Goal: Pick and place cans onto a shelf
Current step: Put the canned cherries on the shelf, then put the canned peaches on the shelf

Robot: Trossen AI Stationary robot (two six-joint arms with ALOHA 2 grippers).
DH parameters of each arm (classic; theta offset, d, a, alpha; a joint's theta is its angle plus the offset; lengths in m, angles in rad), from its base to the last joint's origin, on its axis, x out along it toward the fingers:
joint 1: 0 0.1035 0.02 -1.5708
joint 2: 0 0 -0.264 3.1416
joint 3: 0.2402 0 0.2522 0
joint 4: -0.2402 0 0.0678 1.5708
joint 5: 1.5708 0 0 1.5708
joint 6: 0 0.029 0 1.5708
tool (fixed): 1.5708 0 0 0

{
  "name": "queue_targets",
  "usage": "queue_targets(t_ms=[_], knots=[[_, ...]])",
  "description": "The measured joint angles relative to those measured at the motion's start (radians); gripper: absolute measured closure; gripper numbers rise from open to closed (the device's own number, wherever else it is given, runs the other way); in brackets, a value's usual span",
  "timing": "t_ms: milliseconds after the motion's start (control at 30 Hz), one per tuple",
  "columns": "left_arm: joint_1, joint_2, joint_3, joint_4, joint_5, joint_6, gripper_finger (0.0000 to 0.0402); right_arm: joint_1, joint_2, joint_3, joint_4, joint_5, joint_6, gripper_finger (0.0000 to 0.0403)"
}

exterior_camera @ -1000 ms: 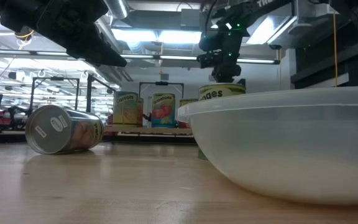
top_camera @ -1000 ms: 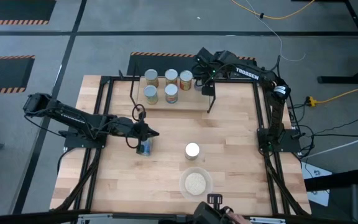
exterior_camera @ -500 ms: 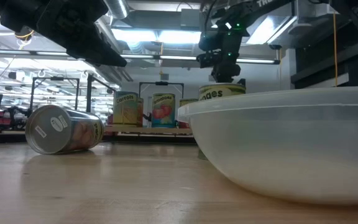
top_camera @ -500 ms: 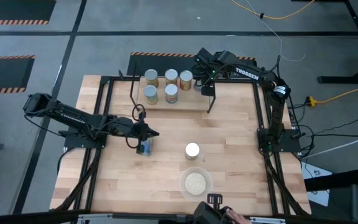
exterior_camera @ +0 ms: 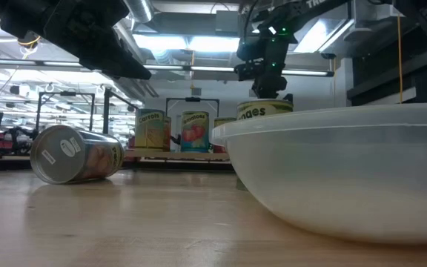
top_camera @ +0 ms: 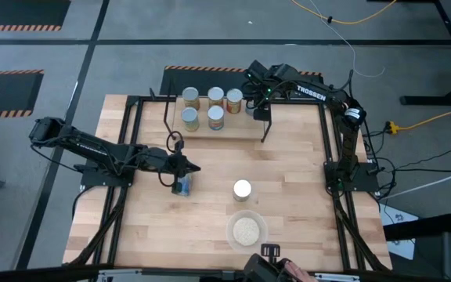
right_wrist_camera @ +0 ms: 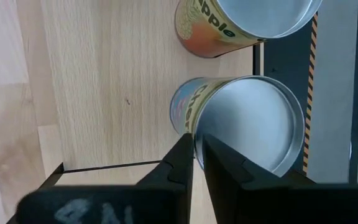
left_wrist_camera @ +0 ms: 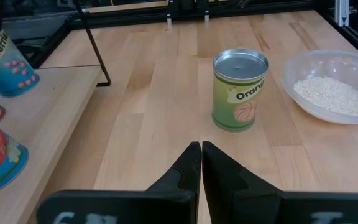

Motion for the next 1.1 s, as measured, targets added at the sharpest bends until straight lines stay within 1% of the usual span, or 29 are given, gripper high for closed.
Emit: queue_targets(t_ms=[233,700,767,900,1100], knots=[[0.000,0.000,0.000,0.000,0.000,0.000,0.0392,0.000,0.000,0.000,0.000,0.000,0.000,0.0351],[0.000,0.000,0.000,0.000,0.000,0.000,0.0392,0.000,0.000,0.000,-0.001,0.000,0.000,0.0350],[0.000,0.000,0.000,0.000,0.000,0.000,0.0392,0.002,-0.001,0.009,-0.024,0.000,0.001,0.0350],[0.000,0.000,0.000,0.000,0.000,0.000,0.0392,0.023,-0.011,0.079,-0.080,0.001,0.004,0.0350],[0.000,0.000,0.000,0.000,0.000,0.000,0.0392,0.095,-0.012,0.245,-0.164,0.000,0.086,0.0350]])
